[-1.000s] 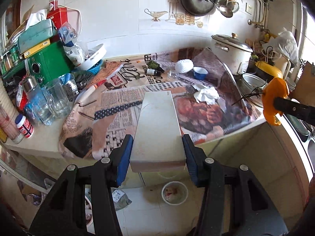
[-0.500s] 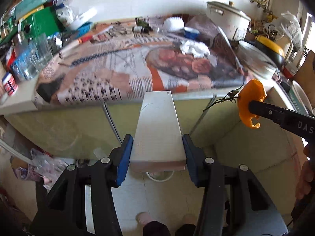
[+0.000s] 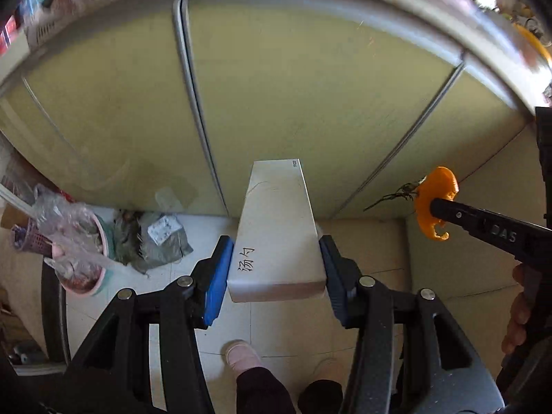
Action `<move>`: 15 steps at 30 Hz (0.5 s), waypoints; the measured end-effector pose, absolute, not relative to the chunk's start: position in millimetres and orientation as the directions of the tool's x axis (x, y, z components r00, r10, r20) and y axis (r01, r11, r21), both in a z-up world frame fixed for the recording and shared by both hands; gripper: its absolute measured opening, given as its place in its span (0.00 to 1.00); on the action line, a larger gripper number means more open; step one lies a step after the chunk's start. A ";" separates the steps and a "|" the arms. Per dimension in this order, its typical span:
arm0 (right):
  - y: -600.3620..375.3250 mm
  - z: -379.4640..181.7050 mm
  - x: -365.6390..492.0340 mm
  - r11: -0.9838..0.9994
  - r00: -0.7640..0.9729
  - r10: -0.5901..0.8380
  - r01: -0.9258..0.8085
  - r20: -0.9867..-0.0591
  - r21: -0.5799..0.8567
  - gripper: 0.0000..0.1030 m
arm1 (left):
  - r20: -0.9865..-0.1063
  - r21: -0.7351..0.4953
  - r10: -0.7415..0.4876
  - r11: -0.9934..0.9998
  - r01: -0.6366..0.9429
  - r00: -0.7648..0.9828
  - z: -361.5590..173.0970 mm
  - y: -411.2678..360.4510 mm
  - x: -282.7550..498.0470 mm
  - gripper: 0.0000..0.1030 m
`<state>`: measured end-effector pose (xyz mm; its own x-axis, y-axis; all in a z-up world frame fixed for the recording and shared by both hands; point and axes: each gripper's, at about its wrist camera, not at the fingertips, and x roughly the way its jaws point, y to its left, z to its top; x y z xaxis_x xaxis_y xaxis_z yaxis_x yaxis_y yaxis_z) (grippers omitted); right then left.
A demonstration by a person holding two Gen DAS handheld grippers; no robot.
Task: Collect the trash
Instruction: 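Carry the peel and card down to the bucket and open the right tool over it, then open the left tool to drop the white card into the bucket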
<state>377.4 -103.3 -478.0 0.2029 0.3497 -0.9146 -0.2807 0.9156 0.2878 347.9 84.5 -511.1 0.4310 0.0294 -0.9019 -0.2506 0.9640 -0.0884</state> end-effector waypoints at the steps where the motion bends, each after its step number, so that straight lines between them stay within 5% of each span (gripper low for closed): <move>1: -97.9 -491.8 380.1 0.915 0.189 0.348 -0.281 -0.918 0.289 0.14 | -0.907 -0.087 0.029 0.963 -0.253 0.421 -524.0 87.7 348.8 0.48; 7: -64.7 -548.3 396.2 0.894 0.136 0.383 -0.304 -0.914 0.329 0.21 | -0.926 -0.071 0.039 0.959 -0.273 0.375 -582.8 105.8 355.4 0.48; 12: -55.6 -561.8 403.3 0.894 0.127 0.374 -0.313 -0.919 0.320 0.39 | -0.936 -0.077 0.023 0.960 -0.269 0.352 -611.2 106.8 369.1 0.48; 15: -60.7 -559.2 401.3 0.899 0.140 0.356 -0.320 -0.924 0.298 0.42 | -0.938 -0.093 -0.002 0.965 -0.246 0.347 -619.3 98.1 380.9 0.48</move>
